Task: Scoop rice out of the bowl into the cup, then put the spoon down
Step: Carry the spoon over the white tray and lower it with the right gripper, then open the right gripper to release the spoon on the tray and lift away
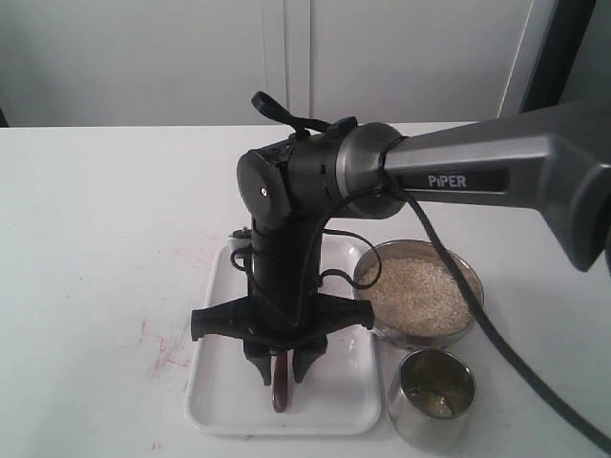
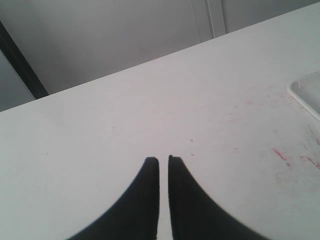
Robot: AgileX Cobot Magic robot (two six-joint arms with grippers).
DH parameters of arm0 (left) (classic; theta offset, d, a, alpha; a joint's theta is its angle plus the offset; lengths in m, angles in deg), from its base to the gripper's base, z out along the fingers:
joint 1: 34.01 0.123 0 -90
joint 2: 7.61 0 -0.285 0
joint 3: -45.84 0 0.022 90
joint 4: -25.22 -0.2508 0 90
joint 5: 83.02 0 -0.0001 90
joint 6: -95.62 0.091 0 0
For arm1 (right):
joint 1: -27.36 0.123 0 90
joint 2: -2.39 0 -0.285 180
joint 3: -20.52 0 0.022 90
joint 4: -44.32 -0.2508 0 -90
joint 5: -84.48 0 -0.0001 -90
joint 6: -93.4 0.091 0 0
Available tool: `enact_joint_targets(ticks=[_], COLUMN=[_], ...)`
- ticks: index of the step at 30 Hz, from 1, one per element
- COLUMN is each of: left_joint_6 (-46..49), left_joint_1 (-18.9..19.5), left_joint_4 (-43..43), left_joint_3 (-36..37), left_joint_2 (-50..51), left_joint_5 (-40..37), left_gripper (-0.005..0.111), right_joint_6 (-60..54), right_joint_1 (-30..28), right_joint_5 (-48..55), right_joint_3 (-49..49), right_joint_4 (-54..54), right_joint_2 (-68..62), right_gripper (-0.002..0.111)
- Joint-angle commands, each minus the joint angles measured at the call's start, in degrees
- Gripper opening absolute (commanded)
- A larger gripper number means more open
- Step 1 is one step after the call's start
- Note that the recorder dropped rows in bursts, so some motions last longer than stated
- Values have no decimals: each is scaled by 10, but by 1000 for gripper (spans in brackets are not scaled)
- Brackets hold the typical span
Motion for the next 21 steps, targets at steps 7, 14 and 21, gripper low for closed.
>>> enact_joint_targets(ticks=[7,14,21], left_joint_6=[-1,-1,-1], left_joint_1=[-4,-4,-4], left_joint_4=[5,5,5], left_joint_3=[-4,-4,-4], left_joint_2=[1,1,1], left_joint_5=[3,3,3], left_gripper=[14,14,14], right_joint_6=[-122,-165,-193], right_joint_1=[27,43,43], right_joint_5=[81,81,81], right_joint_3=[-2,20,103], right_joint_4=[44,96,126], right_joint_2=[158,266,381], right_gripper=[5,0,0])
